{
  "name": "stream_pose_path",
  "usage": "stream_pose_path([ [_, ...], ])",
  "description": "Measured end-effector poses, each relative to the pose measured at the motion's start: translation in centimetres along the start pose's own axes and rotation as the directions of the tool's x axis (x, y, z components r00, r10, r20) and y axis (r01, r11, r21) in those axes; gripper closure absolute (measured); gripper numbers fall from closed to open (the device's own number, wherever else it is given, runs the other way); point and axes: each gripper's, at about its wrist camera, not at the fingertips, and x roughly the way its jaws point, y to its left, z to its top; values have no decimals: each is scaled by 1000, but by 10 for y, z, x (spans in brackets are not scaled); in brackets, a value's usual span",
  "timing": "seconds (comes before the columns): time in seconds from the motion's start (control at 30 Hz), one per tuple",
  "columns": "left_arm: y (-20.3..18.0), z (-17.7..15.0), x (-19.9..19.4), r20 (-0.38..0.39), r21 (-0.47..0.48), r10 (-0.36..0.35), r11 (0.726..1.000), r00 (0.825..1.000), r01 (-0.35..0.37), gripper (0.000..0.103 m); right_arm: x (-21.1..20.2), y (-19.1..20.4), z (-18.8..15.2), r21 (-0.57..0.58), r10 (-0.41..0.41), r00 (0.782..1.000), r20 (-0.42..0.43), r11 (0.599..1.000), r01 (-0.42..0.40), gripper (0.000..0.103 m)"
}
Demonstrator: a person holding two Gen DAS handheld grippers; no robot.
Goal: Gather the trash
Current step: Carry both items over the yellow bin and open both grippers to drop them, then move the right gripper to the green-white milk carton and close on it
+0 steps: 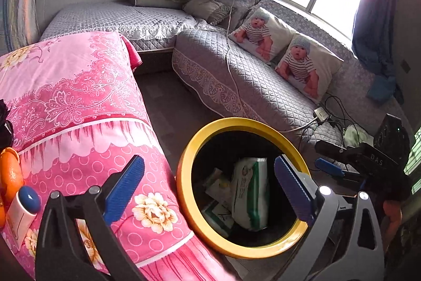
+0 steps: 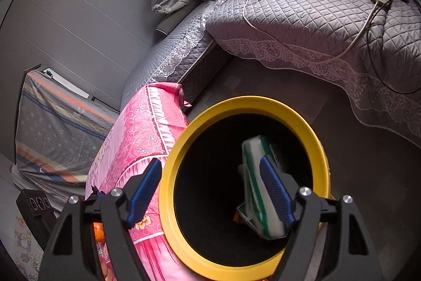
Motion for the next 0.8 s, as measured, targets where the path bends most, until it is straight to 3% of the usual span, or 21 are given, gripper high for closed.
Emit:
stream_pose_path([
  [0.33, 41, -5, -81, 106, 9, 73, 997, 992, -74, 8, 14, 63, -15, -163, 72, 995, -61, 983, -82, 29],
  [0.5, 89, -35, -148, 159, -18, 169, 986, 973, -168, 8, 35, 123, -44, -318, 149, 974, -173, 927, -198, 29],
  [0.63, 131, -65, -201, 192, -66, 302, 953, 934, -295, 8, 54, 180, -80, -410, 205, 932, -299, 854, -319, 29],
  [0.73, 164, -88, -243, 213, -162, 399, 914, 892, -371, 8, 68, 231, -119, -469, 218, 880, -423, 778, -419, 28],
  [0.8, 188, -106, -272, 229, -236, 461, 881, 857, -411, 8, 76, 266, -150, -495, 220, 831, -510, 715, -493, 29],
])
